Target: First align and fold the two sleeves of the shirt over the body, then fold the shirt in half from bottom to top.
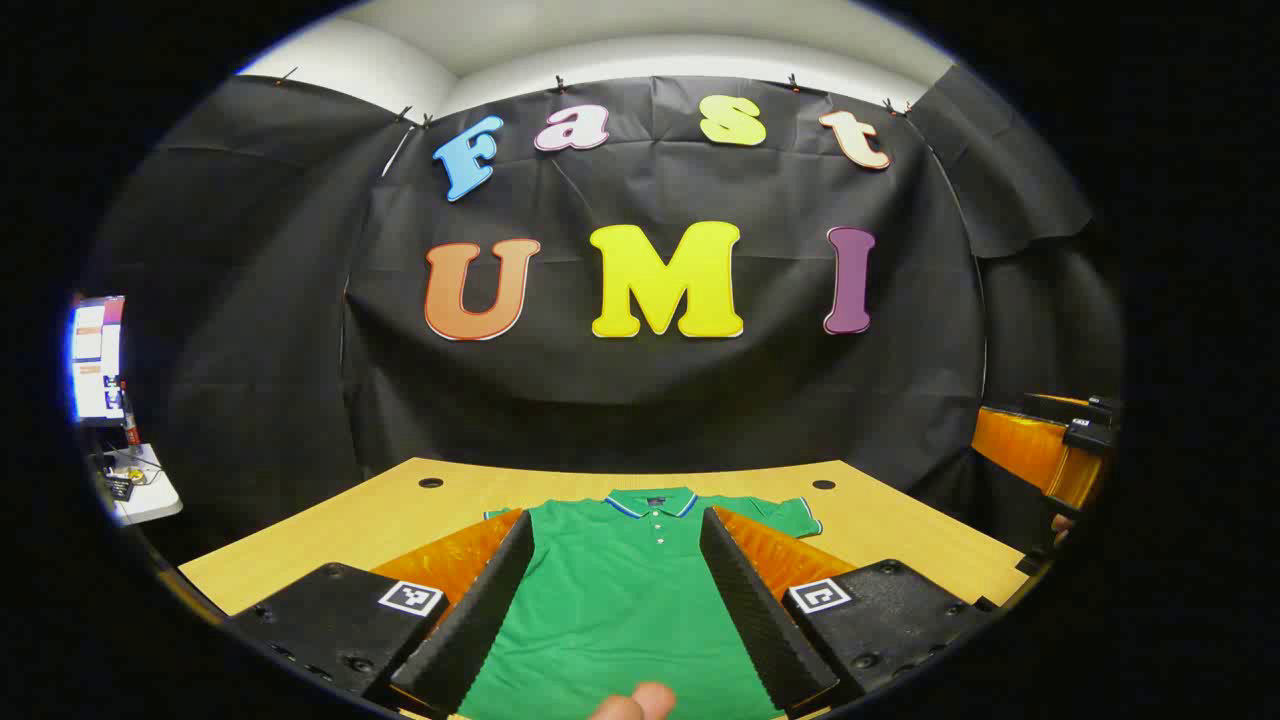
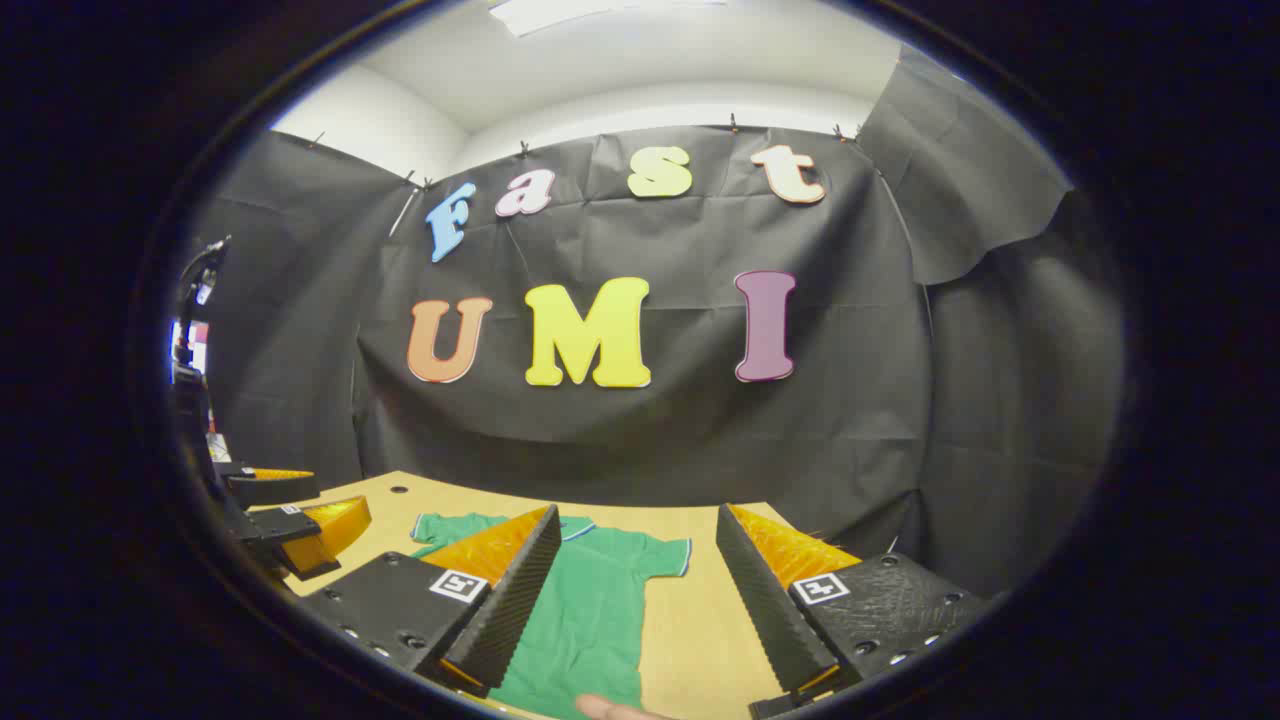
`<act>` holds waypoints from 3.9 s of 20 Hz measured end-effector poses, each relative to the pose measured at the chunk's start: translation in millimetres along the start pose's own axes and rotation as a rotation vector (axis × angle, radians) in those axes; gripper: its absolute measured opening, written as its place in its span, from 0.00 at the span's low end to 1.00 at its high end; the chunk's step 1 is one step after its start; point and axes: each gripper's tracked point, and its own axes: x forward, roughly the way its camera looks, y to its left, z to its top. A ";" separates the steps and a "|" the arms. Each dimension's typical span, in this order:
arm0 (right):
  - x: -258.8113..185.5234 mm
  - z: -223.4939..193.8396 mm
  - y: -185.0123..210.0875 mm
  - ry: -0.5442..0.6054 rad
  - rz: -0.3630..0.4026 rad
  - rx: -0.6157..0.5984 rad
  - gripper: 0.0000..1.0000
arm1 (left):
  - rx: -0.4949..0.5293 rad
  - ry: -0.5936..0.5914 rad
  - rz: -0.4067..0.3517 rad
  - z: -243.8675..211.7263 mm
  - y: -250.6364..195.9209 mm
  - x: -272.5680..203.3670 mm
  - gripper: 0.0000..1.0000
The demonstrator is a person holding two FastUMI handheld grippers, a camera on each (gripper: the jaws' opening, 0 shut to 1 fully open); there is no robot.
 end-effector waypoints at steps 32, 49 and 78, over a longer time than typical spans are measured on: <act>79.6 -46.6 -19.1 0.106 -0.086 -0.051 0.96 | 0.065 0.068 0.067 -35.8 34.3 30.0 1.00; 336.7 -235.8 -80.5 0.569 -0.195 -0.051 0.94 | 0.046 0.141 0.098 -60.4 55.7 50.1 1.00; 359.4 -207.5 1.4 0.555 -0.078 -0.218 0.02 | -0.022 0.148 0.153 -53.8 89.7 46.0 1.00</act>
